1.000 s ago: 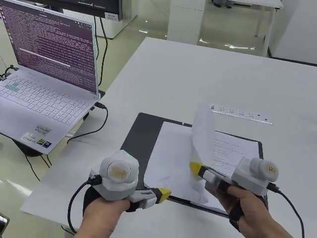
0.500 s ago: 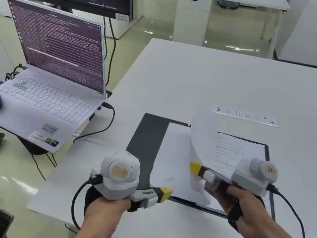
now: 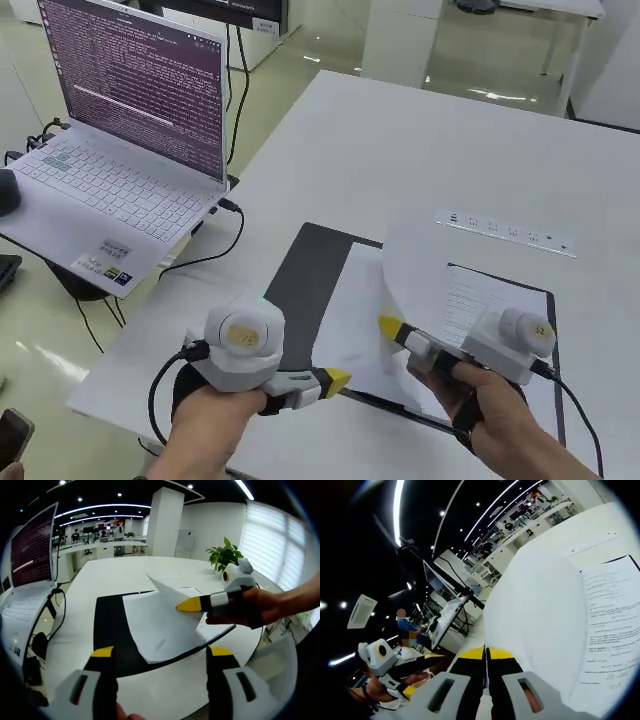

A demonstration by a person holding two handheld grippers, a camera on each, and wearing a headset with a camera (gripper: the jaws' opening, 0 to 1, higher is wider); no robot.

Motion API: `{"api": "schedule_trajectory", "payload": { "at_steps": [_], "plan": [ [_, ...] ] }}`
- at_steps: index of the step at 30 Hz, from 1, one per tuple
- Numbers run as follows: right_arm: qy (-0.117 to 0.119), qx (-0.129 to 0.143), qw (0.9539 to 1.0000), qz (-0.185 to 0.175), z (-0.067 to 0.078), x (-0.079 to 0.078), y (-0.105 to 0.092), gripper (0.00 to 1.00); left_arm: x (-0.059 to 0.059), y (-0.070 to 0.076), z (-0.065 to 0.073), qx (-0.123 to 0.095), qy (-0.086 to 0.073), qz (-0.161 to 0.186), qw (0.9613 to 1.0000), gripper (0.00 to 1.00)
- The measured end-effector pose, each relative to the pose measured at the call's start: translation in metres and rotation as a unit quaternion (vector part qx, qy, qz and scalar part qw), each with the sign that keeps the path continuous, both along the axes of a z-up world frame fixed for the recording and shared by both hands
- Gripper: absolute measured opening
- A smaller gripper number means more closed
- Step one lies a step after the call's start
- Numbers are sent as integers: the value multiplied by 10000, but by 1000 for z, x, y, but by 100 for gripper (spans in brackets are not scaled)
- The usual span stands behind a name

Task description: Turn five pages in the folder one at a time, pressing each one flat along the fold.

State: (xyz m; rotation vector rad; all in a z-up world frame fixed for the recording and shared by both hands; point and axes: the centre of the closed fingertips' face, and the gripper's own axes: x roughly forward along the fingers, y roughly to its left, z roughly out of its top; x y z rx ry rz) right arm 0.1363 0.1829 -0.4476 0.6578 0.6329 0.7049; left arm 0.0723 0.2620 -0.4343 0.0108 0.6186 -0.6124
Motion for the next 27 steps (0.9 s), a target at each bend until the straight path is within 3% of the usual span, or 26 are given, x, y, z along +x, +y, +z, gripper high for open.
{"api": "schedule_trajectory", "payload": {
  "at_steps": [10,27],
  "plan": [
    [202,-47,9998,-2,-12,3,18,0,1,13,-1,-41,4,129,9999,73],
    [797,-152,9965,-196,-57,17,37,0,5,31,12,-129,-91,226,9996,74]
  ]
}}
